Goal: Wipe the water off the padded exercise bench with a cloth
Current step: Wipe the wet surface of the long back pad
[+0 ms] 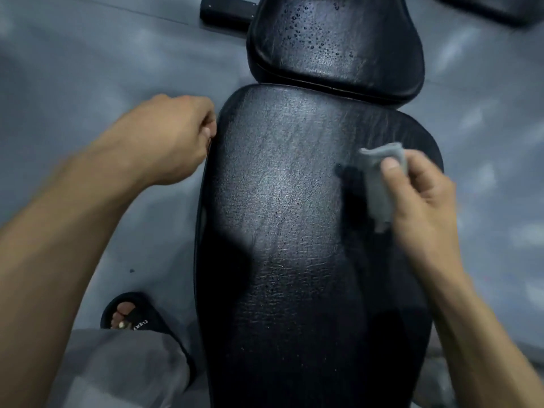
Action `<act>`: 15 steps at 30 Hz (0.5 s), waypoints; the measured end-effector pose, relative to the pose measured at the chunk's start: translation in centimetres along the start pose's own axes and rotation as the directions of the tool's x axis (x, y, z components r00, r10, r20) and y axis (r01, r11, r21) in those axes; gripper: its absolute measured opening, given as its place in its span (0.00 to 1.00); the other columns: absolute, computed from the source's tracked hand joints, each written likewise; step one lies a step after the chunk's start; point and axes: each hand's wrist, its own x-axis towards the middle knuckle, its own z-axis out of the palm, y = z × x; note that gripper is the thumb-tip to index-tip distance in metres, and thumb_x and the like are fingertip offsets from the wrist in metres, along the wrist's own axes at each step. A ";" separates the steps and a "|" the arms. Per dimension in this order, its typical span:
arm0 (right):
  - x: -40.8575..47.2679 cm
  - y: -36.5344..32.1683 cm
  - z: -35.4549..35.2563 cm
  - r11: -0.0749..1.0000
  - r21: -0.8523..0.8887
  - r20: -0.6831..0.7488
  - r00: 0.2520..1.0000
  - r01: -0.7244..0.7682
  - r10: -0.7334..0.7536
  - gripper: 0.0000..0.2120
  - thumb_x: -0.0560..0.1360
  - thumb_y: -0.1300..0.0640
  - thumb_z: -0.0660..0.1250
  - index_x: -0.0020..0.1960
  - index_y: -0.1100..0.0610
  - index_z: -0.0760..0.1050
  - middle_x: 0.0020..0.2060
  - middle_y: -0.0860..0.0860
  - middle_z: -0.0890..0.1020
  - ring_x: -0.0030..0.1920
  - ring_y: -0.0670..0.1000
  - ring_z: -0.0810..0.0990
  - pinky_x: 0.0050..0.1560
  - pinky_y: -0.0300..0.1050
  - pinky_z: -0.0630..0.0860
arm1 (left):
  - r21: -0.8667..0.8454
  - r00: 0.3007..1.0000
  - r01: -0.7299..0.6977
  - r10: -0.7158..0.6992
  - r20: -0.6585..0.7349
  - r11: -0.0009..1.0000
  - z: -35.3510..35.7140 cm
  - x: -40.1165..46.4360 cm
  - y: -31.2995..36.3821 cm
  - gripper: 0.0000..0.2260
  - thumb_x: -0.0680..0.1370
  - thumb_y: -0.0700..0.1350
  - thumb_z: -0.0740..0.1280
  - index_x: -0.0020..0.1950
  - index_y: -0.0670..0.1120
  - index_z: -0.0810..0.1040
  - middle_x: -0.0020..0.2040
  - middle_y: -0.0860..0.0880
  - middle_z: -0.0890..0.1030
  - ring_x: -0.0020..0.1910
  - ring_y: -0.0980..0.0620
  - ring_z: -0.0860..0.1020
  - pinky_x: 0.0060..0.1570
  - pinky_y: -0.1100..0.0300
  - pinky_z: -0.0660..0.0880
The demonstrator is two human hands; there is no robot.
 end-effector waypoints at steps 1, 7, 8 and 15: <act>0.2 0.8 -1.0 0.998 -0.055 -0.058 0.998 -0.026 0.023 0.11 0.84 0.56 0.62 0.49 0.44 0.81 0.40 0.39 0.79 0.39 0.39 0.74 0.39 0.41 0.71 | 0.003 1.000 -0.004 0.004 0.006 1.000 0.0 -0.1 0.1 0.04 0.82 0.44 0.60 0.49 0.51 0.74 0.52 0.46 0.83 0.52 0.38 0.79 0.53 0.44 0.76; 0.4 3.3 -0.3 0.876 -0.452 -0.211 0.974 -0.167 0.077 0.08 0.84 0.50 0.58 0.51 0.52 0.73 0.42 0.55 0.81 0.46 0.62 0.79 0.44 0.52 0.72 | -0.036 0.999 0.012 -0.011 0.034 0.999 -0.1 -0.8 0.0 0.05 0.82 0.44 0.61 0.52 0.53 0.74 0.53 0.49 0.83 0.54 0.40 0.80 0.56 0.43 0.77; 0.1 3.0 1.1 0.857 -0.485 -0.213 0.974 -0.176 0.080 0.10 0.84 0.49 0.58 0.53 0.53 0.73 0.44 0.59 0.82 0.46 0.65 0.79 0.43 0.54 0.72 | -0.046 0.999 0.014 -0.013 0.034 0.999 -0.1 -0.8 -0.1 0.05 0.82 0.44 0.61 0.52 0.53 0.74 0.52 0.50 0.83 0.54 0.40 0.80 0.56 0.43 0.77; -4.1 -5.3 13.9 0.832 -0.530 0.206 0.977 0.161 -0.057 0.09 0.86 0.48 0.54 0.58 0.51 0.70 0.42 0.51 0.80 0.40 0.62 0.82 0.35 0.50 0.65 | -0.057 0.999 0.018 -0.016 0.040 0.998 -0.2 -0.6 0.1 0.06 0.83 0.42 0.60 0.51 0.52 0.75 0.50 0.51 0.84 0.52 0.41 0.80 0.55 0.44 0.77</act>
